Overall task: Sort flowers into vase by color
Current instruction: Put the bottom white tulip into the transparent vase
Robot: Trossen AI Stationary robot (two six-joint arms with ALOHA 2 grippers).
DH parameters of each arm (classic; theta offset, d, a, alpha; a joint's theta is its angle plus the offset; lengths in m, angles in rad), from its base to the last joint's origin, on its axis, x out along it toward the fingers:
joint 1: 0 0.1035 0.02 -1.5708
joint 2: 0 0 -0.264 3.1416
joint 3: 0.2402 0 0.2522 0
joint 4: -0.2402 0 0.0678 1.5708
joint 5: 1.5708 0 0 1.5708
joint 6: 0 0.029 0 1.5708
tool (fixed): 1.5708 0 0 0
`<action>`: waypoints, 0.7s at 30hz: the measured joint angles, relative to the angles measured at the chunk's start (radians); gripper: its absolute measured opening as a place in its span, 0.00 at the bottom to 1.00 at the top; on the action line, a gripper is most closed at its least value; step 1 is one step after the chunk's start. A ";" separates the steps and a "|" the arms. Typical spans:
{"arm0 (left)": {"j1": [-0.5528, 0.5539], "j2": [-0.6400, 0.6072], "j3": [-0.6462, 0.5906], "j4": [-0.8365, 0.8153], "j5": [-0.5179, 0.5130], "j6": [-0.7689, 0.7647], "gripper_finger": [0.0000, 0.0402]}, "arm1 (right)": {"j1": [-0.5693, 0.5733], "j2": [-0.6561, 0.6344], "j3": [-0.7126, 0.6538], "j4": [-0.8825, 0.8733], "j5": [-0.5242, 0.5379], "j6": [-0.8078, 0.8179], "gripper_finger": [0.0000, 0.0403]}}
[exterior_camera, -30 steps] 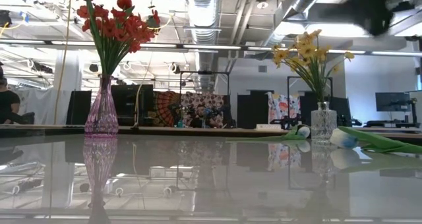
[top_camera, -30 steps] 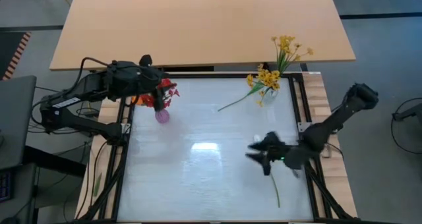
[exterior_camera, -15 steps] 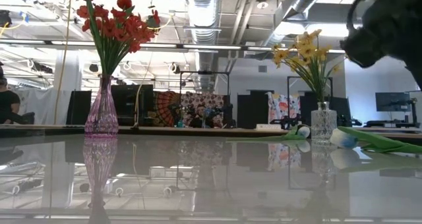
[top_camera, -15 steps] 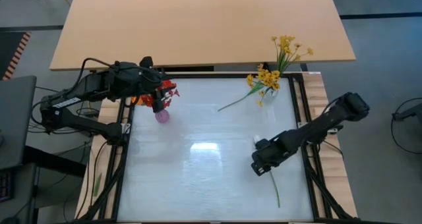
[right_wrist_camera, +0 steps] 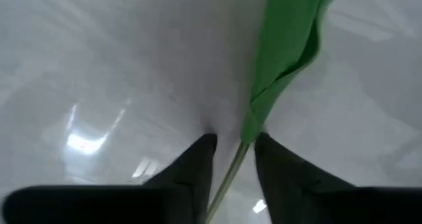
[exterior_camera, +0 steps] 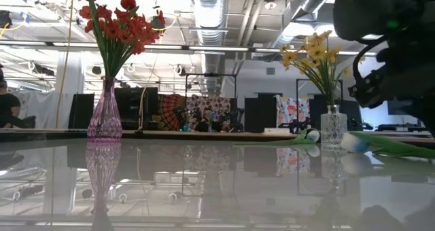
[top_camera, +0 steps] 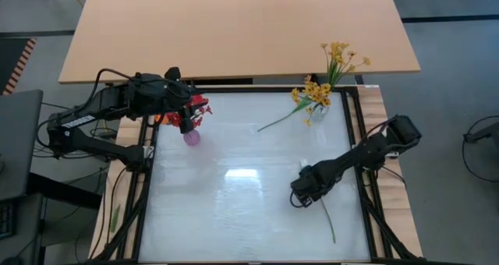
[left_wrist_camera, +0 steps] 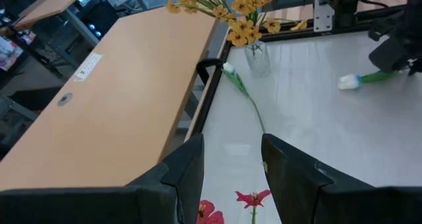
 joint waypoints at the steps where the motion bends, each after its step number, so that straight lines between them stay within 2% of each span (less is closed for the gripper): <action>1: 0.000 0.000 0.000 -0.002 0.000 -0.003 0.35 | -0.006 0.002 -0.006 0.017 -0.018 -0.007 0.33; 5: 0.000 0.000 0.000 -0.014 -0.001 -0.015 0.35 | -0.021 -0.039 -0.007 0.044 -0.029 -0.017 0.08; 6: 0.000 0.000 0.000 -0.015 -0.001 -0.015 0.35 | -0.026 -0.063 -0.012 0.045 -0.022 -0.017 0.05; 9: 0.000 0.000 0.000 -0.016 -0.003 -0.015 0.35 | -0.052 -0.182 0.016 0.037 0.038 0.009 0.06; 11: 0.000 0.000 0.000 -0.015 -0.007 -0.010 0.35 | -0.070 -0.284 0.049 0.032 0.118 -0.025 0.05; 14: 0.006 0.000 0.000 -0.001 -0.010 0.005 0.35 | -0.095 -0.449 0.112 0.113 0.320 -0.185 0.05; 19: 0.034 0.000 0.000 0.056 -0.006 0.014 0.35 | -0.148 -0.711 0.179 0.311 0.819 -0.620 0.05; 21: 0.045 0.000 0.000 0.078 -0.006 0.014 0.35 | -0.184 -0.793 0.185 0.416 0.962 -0.802 0.05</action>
